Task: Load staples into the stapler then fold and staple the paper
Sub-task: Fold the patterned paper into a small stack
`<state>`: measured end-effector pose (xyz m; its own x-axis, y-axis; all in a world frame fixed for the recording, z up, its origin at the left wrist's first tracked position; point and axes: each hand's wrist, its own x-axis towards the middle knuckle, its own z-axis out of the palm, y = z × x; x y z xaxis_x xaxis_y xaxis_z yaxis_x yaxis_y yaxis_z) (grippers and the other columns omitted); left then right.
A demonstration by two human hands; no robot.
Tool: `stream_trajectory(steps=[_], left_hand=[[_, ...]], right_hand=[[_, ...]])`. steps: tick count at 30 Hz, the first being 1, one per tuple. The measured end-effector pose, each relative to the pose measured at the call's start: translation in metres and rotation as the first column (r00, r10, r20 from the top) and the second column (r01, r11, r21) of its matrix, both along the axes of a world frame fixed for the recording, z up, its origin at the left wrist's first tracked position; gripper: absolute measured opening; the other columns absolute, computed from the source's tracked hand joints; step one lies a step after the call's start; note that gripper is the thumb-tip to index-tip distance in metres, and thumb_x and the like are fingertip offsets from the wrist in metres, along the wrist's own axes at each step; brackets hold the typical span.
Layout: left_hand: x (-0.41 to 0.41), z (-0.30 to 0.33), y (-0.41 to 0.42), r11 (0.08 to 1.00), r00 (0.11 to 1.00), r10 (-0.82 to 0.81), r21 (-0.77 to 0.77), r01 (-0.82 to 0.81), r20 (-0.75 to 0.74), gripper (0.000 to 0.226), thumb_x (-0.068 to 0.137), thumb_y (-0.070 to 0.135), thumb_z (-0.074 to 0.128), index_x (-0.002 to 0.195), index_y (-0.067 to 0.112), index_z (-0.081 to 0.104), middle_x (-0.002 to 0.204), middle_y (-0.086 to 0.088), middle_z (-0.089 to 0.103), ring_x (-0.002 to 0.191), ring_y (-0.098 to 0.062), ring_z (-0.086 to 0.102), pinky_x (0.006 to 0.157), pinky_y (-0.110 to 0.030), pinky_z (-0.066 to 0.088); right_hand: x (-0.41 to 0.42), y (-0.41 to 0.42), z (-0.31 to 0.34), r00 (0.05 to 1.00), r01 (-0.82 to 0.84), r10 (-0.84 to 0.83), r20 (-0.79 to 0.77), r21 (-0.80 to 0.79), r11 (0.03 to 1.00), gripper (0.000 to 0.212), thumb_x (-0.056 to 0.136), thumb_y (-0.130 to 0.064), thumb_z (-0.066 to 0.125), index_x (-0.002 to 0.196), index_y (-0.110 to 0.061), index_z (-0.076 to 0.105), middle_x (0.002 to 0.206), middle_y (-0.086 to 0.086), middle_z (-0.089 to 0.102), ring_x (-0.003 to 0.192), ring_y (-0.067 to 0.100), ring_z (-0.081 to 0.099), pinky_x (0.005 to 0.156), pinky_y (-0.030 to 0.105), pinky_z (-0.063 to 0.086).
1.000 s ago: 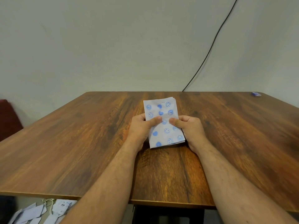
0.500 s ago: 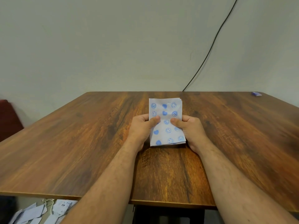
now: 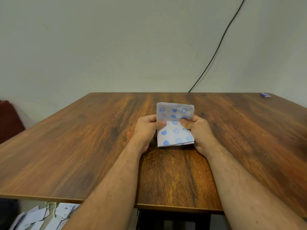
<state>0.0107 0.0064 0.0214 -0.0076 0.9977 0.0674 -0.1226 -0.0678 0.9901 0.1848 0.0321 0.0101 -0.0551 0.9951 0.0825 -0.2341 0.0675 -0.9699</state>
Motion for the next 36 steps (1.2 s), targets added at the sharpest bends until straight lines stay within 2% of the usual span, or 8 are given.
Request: stream_trajectory(steps=[5,10,15,17,20,24,28,36], left_hand=[[-0.002,-0.001,-0.001,0.996,0.997,-0.039,0.077,0.044,-0.071,0.023,0.087,-0.003,0.069,0.105,0.011,0.074,0.095,-0.004,0.079,0.085,-0.017,0.076,0.063,-0.026,0.059],[0.0,-0.003,0.001,0.997,0.999,-0.037,0.071,0.038,-0.019,0.027,0.09,-0.01,0.059,0.098,0.011,0.074,0.091,-0.005,0.079,0.081,-0.02,0.075,0.067,-0.032,0.062],[0.004,-0.002,0.003,0.997,0.998,0.0,0.076,-0.004,0.061,0.02,0.084,-0.013,0.06,0.088,-0.003,0.076,0.1,-0.018,0.077,0.089,-0.033,0.072,0.081,-0.043,0.061],[0.005,0.001,0.002,0.999,0.994,-0.016,0.041,0.012,0.104,0.02,0.08,-0.012,0.06,0.097,-0.015,0.07,0.111,-0.021,0.074,0.093,-0.036,0.072,0.081,-0.043,0.062],[0.004,0.003,0.0,0.994,0.981,-0.105,-0.002,0.107,0.162,0.035,0.076,-0.011,0.055,0.107,-0.018,0.067,0.117,-0.024,0.071,0.101,-0.036,0.071,0.084,-0.039,0.06],[-0.003,0.001,-0.002,0.986,0.936,-0.167,0.056,0.157,0.311,0.049,0.06,0.012,0.055,0.102,-0.006,0.073,0.109,-0.028,0.07,0.1,-0.037,0.068,0.092,-0.047,0.057],[0.0,0.002,-0.004,0.989,0.962,-0.129,-0.046,0.144,0.24,0.047,0.092,0.042,0.059,0.109,0.0,0.069,0.106,-0.023,0.073,0.096,-0.033,0.071,0.088,-0.046,0.057],[-0.003,0.004,-0.005,0.984,0.968,-0.114,-0.108,0.141,0.222,0.042,0.093,-0.011,0.048,0.128,0.007,0.062,0.122,-0.02,0.069,0.109,-0.036,0.07,0.096,-0.051,0.055]], right_hand=[[-0.001,-0.002,-0.001,0.999,-0.04,0.039,0.037,0.028,0.999,0.024,0.095,0.004,0.057,0.102,-0.013,0.073,0.094,0.01,0.08,0.083,0.029,0.077,0.076,0.045,0.062],[-0.002,-0.007,0.001,0.998,-0.045,0.042,0.052,0.059,0.997,0.031,0.092,0.011,0.056,0.097,-0.013,0.074,0.091,0.011,0.078,0.077,0.028,0.076,0.073,0.044,0.061],[-0.005,-0.013,0.007,0.996,-0.082,0.078,0.043,0.078,0.994,0.009,0.074,-0.009,0.073,0.08,-0.006,0.08,0.085,0.019,0.076,0.076,0.034,0.07,0.074,0.04,0.058],[-0.003,-0.016,0.007,0.996,-0.091,0.089,0.027,0.054,0.994,0.02,0.065,-0.015,0.074,0.079,-0.003,0.08,0.093,0.024,0.076,0.085,0.041,0.071,0.085,0.048,0.057],[0.0,-0.018,0.007,0.998,-0.058,0.057,0.015,0.09,0.994,0.034,0.056,-0.021,0.069,0.079,0.003,0.077,0.089,0.025,0.075,0.077,0.035,0.07,0.074,0.039,0.057],[0.001,-0.014,0.004,0.994,-0.029,0.015,0.105,0.138,0.99,0.031,0.066,-0.023,0.073,0.083,0.002,0.079,0.087,0.026,0.076,0.074,0.035,0.069,0.065,0.034,0.052],[0.002,-0.009,0.0,0.993,0.008,-0.029,0.112,0.181,0.983,0.017,0.087,-0.002,0.067,0.079,-0.009,0.081,0.085,0.016,0.078,0.073,0.027,0.07,0.068,0.034,0.055],[0.005,-0.004,-0.005,0.994,-0.012,-0.005,0.106,0.157,0.987,0.036,0.086,-0.006,0.074,0.117,-0.025,0.072,0.11,0.011,0.076,0.094,0.029,0.076,0.084,0.047,0.062]])
